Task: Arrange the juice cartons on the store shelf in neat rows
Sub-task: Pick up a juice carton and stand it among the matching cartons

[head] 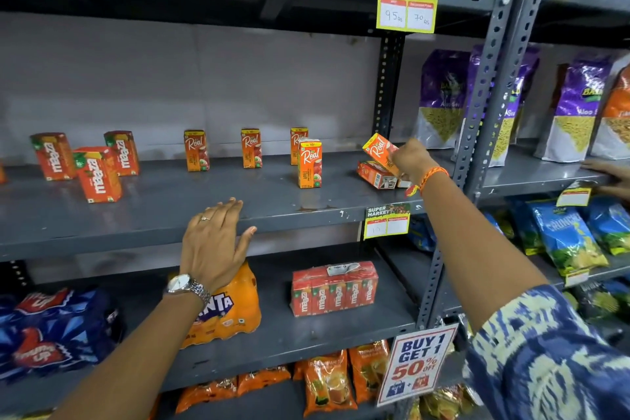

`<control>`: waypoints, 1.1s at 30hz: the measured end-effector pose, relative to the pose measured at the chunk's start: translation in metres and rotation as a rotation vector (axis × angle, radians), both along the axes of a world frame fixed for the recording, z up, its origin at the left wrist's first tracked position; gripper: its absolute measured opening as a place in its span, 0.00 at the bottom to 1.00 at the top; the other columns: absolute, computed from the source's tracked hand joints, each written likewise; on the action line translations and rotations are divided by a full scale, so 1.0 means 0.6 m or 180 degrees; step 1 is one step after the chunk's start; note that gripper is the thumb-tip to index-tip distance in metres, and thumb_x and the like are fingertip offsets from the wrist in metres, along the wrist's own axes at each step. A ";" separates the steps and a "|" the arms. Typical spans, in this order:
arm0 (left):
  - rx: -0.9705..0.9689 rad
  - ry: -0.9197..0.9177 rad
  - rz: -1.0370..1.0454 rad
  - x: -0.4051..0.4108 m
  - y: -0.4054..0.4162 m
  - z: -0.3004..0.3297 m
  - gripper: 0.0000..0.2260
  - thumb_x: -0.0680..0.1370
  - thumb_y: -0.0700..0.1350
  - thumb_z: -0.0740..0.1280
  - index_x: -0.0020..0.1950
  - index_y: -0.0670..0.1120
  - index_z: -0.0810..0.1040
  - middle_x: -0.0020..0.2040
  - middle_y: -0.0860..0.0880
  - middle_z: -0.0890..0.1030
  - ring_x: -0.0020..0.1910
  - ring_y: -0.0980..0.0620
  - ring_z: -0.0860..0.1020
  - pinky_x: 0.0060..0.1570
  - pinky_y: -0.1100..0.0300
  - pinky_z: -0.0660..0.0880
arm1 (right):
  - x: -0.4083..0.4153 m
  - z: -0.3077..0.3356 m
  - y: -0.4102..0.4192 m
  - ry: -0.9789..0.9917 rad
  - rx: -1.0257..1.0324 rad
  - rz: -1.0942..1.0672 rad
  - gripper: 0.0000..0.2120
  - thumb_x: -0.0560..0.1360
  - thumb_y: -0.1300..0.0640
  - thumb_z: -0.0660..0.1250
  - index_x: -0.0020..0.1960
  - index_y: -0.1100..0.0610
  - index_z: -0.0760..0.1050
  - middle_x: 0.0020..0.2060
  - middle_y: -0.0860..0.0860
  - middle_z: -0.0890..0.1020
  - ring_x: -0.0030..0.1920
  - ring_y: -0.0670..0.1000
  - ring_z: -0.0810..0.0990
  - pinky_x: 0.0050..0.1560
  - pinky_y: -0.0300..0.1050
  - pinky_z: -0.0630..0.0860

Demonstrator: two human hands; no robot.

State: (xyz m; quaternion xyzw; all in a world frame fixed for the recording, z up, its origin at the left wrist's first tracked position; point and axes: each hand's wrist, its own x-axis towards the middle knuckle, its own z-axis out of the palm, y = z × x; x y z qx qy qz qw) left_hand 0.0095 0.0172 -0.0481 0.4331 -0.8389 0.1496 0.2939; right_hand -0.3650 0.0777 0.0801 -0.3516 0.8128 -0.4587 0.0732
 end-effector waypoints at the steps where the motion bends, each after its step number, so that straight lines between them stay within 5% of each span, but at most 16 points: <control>1: 0.0004 -0.0014 0.0001 0.001 0.001 0.000 0.28 0.79 0.60 0.53 0.70 0.42 0.73 0.67 0.42 0.77 0.65 0.41 0.76 0.62 0.45 0.71 | 0.002 0.000 0.004 -0.0250 -0.0116 0.0138 0.04 0.78 0.60 0.60 0.47 0.60 0.71 0.48 0.60 0.77 0.48 0.59 0.79 0.46 0.54 0.79; 4: -0.0022 -0.0027 0.0017 0.003 0.000 0.001 0.28 0.79 0.60 0.53 0.70 0.42 0.73 0.67 0.42 0.77 0.65 0.41 0.76 0.62 0.45 0.71 | 0.020 0.001 0.021 -0.0863 -0.0520 0.0666 0.07 0.79 0.63 0.60 0.42 0.58 0.72 0.44 0.58 0.78 0.39 0.53 0.79 0.39 0.47 0.78; 6: -0.0025 -0.0025 0.0031 0.005 0.000 0.003 0.28 0.80 0.60 0.53 0.70 0.42 0.73 0.67 0.43 0.77 0.64 0.42 0.77 0.62 0.46 0.72 | 0.036 -0.001 0.030 -0.1162 -0.0809 0.0972 0.04 0.79 0.64 0.60 0.48 0.59 0.73 0.44 0.56 0.79 0.40 0.51 0.80 0.38 0.47 0.78; 10: 0.0000 -0.0016 0.0085 0.008 0.000 0.004 0.29 0.80 0.61 0.52 0.71 0.43 0.72 0.67 0.43 0.77 0.65 0.43 0.76 0.63 0.46 0.72 | 0.080 -0.007 0.033 -0.1408 -0.1260 0.1284 0.13 0.80 0.64 0.62 0.64 0.63 0.70 0.51 0.57 0.80 0.49 0.54 0.80 0.45 0.49 0.79; 14: 0.0022 0.0031 0.0199 0.030 -0.007 0.002 0.29 0.80 0.61 0.51 0.71 0.43 0.72 0.67 0.44 0.77 0.66 0.43 0.75 0.65 0.46 0.70 | 0.138 -0.011 0.018 -0.1346 -0.1473 0.1507 0.10 0.78 0.64 0.64 0.60 0.63 0.73 0.54 0.58 0.80 0.54 0.54 0.79 0.57 0.48 0.78; 18: 0.0084 0.0211 0.0367 0.071 -0.020 0.004 0.29 0.80 0.61 0.50 0.69 0.42 0.75 0.66 0.43 0.78 0.65 0.42 0.76 0.64 0.46 0.71 | 0.197 -0.014 -0.011 -0.1316 -0.1564 0.1850 0.10 0.77 0.65 0.66 0.59 0.64 0.74 0.46 0.55 0.81 0.44 0.48 0.80 0.39 0.34 0.77; 23: 0.0135 0.0254 0.0495 0.115 -0.028 0.006 0.30 0.80 0.60 0.49 0.68 0.42 0.75 0.66 0.42 0.78 0.65 0.42 0.76 0.64 0.46 0.71 | 0.273 -0.025 -0.069 -0.1145 -0.1379 0.2097 0.13 0.76 0.66 0.67 0.60 0.64 0.74 0.45 0.52 0.81 0.43 0.46 0.81 0.34 0.30 0.75; 28: 0.0216 0.0246 0.0472 0.118 -0.026 0.008 0.28 0.80 0.60 0.50 0.70 0.43 0.73 0.69 0.44 0.76 0.67 0.44 0.74 0.67 0.47 0.68 | 0.337 -0.052 -0.130 -0.0997 -0.1082 0.2357 0.09 0.76 0.67 0.67 0.54 0.59 0.74 0.45 0.53 0.81 0.49 0.53 0.82 0.50 0.46 0.81; 33: 0.0280 0.0232 0.0460 0.117 -0.025 0.010 0.28 0.81 0.60 0.50 0.71 0.43 0.72 0.70 0.44 0.75 0.69 0.44 0.73 0.69 0.48 0.66 | 0.361 -0.068 -0.177 -0.0773 -0.0678 0.2270 0.16 0.76 0.66 0.68 0.63 0.64 0.74 0.58 0.59 0.81 0.61 0.58 0.79 0.65 0.56 0.76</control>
